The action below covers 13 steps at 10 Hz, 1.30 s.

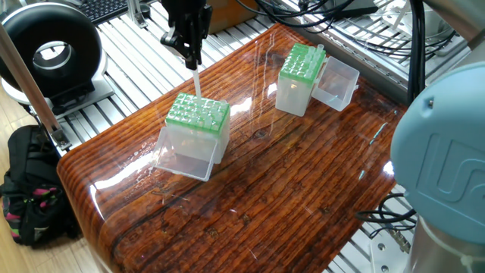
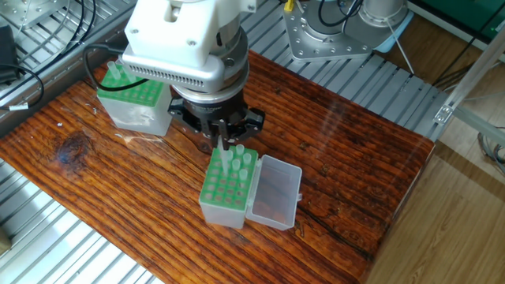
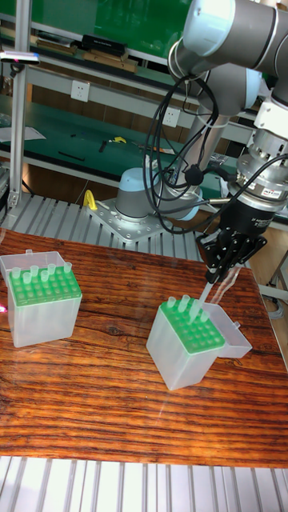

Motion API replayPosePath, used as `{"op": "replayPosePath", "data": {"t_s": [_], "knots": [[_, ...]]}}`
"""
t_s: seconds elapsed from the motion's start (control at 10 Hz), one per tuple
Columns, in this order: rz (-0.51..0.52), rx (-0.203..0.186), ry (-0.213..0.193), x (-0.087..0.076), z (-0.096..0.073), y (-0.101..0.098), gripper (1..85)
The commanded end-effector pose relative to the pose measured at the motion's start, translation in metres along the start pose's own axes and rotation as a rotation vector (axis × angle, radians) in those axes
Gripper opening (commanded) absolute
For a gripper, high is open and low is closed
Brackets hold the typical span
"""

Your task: Transfer all large pipette tips from one holder to another

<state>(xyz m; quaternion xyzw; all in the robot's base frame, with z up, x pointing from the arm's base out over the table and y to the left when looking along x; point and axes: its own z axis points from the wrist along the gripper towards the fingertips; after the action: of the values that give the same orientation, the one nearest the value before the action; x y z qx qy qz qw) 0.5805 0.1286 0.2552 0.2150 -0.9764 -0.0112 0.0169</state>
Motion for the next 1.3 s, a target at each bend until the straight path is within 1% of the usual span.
{"op": "replayPosePath", "data": {"t_s": [0.0,0.1,0.3,0.5,0.8,1.1,1.2], "knots": [[-0.016,-0.006,-0.017,-0.0039,-0.0012,0.0014,8.7],[-0.023,0.0,-0.024,-0.0057,-0.0013,-0.0003,8.3],[-0.031,-0.002,-0.033,-0.0082,-0.0013,0.0003,8.3],[-0.037,0.004,-0.03,-0.0075,-0.0013,-0.0011,8.0],[-0.039,0.001,-0.032,-0.0078,-0.0013,-0.0004,8.0],[-0.038,0.019,-0.026,-0.0066,-0.0013,-0.0051,7.7],[-0.043,0.028,-0.037,-0.0095,-0.0015,-0.0073,7.3]]}}
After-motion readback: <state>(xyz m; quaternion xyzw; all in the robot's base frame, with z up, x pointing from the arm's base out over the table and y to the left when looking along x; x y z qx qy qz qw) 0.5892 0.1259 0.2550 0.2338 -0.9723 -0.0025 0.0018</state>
